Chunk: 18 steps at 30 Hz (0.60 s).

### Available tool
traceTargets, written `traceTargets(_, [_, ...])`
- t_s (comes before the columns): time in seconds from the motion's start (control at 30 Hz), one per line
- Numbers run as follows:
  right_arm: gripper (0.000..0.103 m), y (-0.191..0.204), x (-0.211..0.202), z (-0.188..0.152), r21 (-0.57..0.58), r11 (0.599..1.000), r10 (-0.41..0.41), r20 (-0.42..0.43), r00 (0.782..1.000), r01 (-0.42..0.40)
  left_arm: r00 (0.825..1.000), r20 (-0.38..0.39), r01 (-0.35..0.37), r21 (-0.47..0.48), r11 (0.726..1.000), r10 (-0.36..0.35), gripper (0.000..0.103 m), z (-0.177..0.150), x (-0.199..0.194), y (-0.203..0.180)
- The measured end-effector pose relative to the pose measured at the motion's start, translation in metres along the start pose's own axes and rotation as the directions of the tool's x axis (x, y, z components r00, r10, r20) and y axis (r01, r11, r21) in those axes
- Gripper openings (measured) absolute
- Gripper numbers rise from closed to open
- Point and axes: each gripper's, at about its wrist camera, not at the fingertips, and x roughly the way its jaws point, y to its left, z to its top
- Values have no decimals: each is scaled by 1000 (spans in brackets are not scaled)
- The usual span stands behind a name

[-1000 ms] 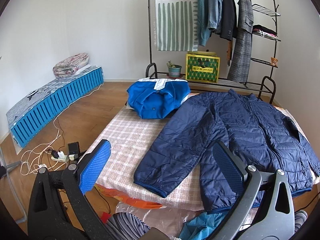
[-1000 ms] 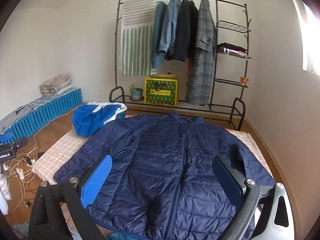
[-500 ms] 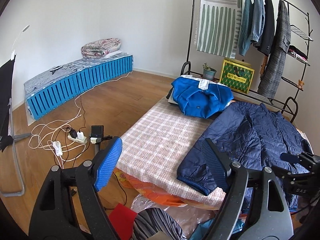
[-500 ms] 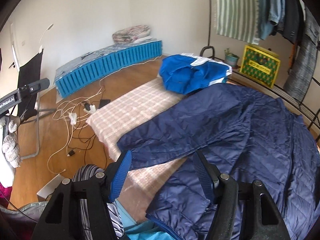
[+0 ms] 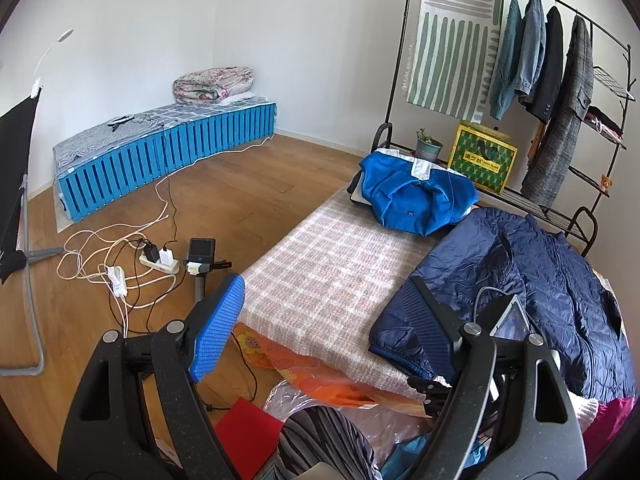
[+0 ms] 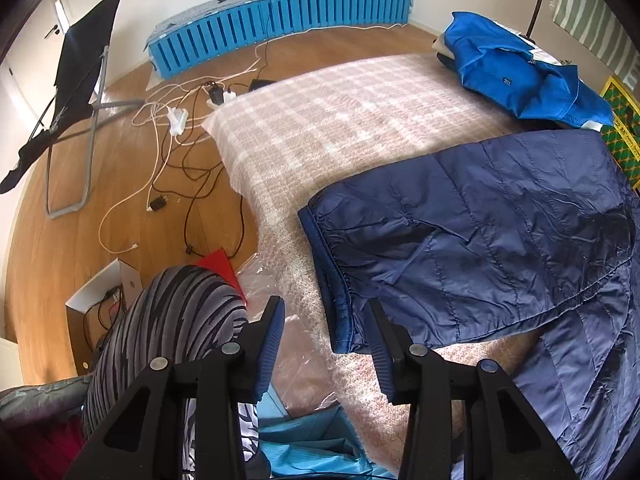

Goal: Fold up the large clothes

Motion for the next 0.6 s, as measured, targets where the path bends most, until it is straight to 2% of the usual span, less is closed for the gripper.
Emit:
traceTargets(0.33, [40,-12,35,7,-9,1000,-26,-91,996,25,1000,-17,22,-23,1000,-22,83,-2,17,9])
traceTargets(0.4, [30,-14,36,9,-10,999,-43,-85,995,42,999,-28,27,-26,999,-28,83,-2,26,8])
traceTargets(0.47, [8,-21,34,11,40,999,-12,-78,997,15,997,-55,46,-34,998,-48,83,-1,38,6])
traceTargets(0.53, [5,-32,28,13,115,993,25,-54,998,-19,995,-67,68,-31,997,-70,83,0,46,1])
traceTargets(0.6, [2,-44,16,15,164,986,29,-15,999,-26,994,-63,84,-8,996,-84,83,2,50,-5])
